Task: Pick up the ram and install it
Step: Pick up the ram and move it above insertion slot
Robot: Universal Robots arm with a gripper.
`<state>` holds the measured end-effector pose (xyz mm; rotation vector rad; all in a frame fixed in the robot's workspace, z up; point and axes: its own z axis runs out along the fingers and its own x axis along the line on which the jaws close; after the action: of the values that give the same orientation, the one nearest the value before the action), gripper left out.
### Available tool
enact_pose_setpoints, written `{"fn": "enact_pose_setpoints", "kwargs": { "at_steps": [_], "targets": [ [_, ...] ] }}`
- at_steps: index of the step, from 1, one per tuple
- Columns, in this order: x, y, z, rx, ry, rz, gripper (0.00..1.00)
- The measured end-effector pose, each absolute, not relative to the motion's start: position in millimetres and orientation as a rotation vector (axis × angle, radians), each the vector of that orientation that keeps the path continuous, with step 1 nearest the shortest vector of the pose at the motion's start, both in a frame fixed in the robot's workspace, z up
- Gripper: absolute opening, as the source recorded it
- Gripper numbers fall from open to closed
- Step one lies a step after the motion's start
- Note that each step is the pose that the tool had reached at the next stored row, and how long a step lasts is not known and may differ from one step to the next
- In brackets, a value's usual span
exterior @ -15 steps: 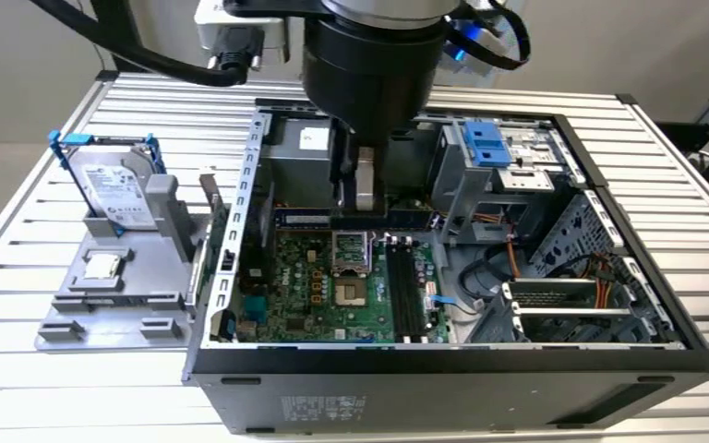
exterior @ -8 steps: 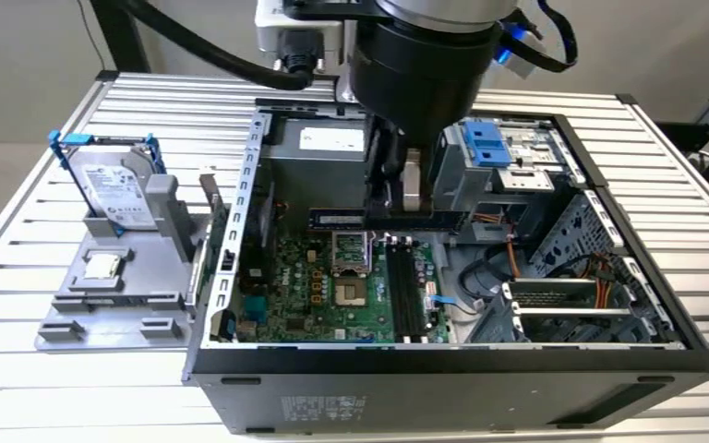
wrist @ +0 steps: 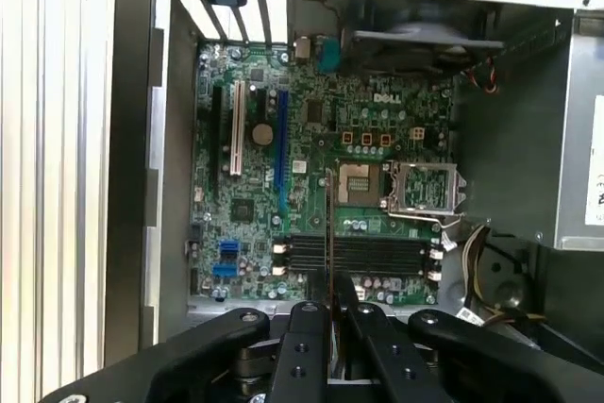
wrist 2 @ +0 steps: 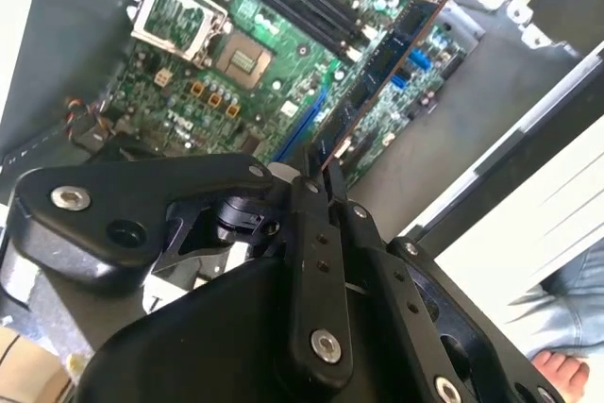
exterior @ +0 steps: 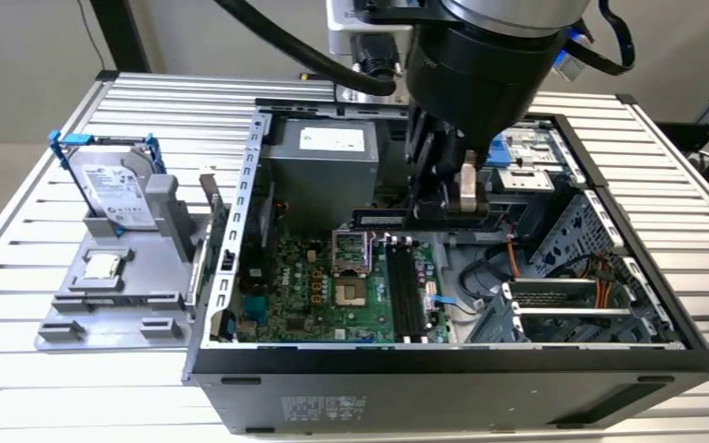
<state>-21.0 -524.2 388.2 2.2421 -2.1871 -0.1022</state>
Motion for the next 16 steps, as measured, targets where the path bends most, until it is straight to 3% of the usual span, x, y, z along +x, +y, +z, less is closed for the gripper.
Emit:
{"fn": "enact_pose_setpoints", "kwargs": {
  "at_steps": [16],
  "targets": [
    [2,-524,386,2.169,-2.262,-0.103,0.0]
  ]
}}
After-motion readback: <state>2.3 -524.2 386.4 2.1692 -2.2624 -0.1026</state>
